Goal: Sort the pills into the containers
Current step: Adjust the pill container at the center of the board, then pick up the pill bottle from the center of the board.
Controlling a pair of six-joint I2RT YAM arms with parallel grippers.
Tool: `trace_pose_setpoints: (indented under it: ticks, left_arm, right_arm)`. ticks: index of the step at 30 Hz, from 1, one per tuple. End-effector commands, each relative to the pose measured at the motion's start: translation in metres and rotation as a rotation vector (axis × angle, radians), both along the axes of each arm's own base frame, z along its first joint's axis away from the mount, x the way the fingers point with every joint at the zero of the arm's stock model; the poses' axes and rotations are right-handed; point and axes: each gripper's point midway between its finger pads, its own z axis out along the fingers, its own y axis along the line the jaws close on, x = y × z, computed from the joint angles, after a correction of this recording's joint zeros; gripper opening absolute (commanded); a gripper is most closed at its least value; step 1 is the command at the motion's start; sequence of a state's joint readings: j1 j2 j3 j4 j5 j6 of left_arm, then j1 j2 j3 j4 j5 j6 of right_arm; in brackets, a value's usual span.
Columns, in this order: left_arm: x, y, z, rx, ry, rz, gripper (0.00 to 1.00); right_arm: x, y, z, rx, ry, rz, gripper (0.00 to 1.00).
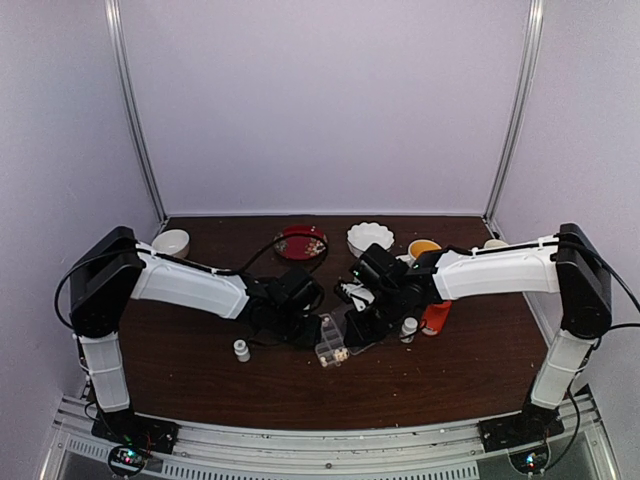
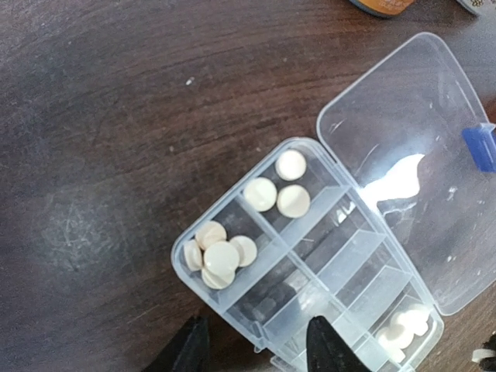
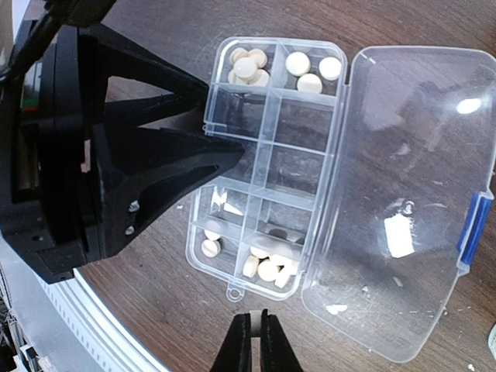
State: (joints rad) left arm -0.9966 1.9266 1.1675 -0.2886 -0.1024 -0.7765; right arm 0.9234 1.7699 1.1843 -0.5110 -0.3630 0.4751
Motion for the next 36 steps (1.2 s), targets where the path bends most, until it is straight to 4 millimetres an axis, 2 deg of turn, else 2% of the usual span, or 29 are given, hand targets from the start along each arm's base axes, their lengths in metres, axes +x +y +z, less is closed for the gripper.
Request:
trace_pose_setpoints:
  ticks: [1, 6, 11, 16, 19, 27, 30, 33, 36]
  left_arm:
    - [0.003, 0.003, 0.028, -0.016, -0.045, 0.002, 0.50]
    - [0.008, 0.012, 0.059, -0.077, -0.097, 0.062, 0.57]
    - [0.009, 0.028, 0.078, -0.125, -0.142, 0.109, 0.59]
    - [0.009, 0.037, 0.079, -0.116, -0.142, 0.121, 0.60]
    - [0.007, 0.037, 0.076, -0.120, -0.136, 0.118, 0.59]
    - [0.007, 0.037, 0.074, -0.117, -0.132, 0.120, 0.59]
    - [0.006, 0.038, 0.074, -0.116, -0.134, 0.118, 0.59]
    - [0.005, 0.039, 0.077, -0.116, -0.140, 0.114, 0.59]
    - [0.005, 0.040, 0.083, -0.116, -0.159, 0.092, 0.59]
  right_arm:
    - [-0.005, 0.013, 0.005, 0.036, -0.012, 0.029, 0.04]
    - [-0.006, 0.024, 0.003, 0.035, -0.018, 0.045, 0.04]
    - [-0.009, 0.034, -0.001, 0.034, -0.020, 0.060, 0.04]
    - [-0.013, 0.043, -0.006, 0.029, -0.014, 0.075, 0.05]
    - [-0.012, 0.045, -0.007, 0.024, -0.015, 0.072, 0.11]
    - [-0.008, 0.049, -0.005, 0.024, -0.027, 0.071, 0.13]
    - [-0.003, 0.046, 0.006, 0.027, -0.063, 0.065, 0.19]
    - [-0.002, 0.041, 0.028, 0.064, -0.097, 0.062, 0.18]
    - [0.003, 0.023, 0.055, 0.077, -0.153, 0.038, 0.19]
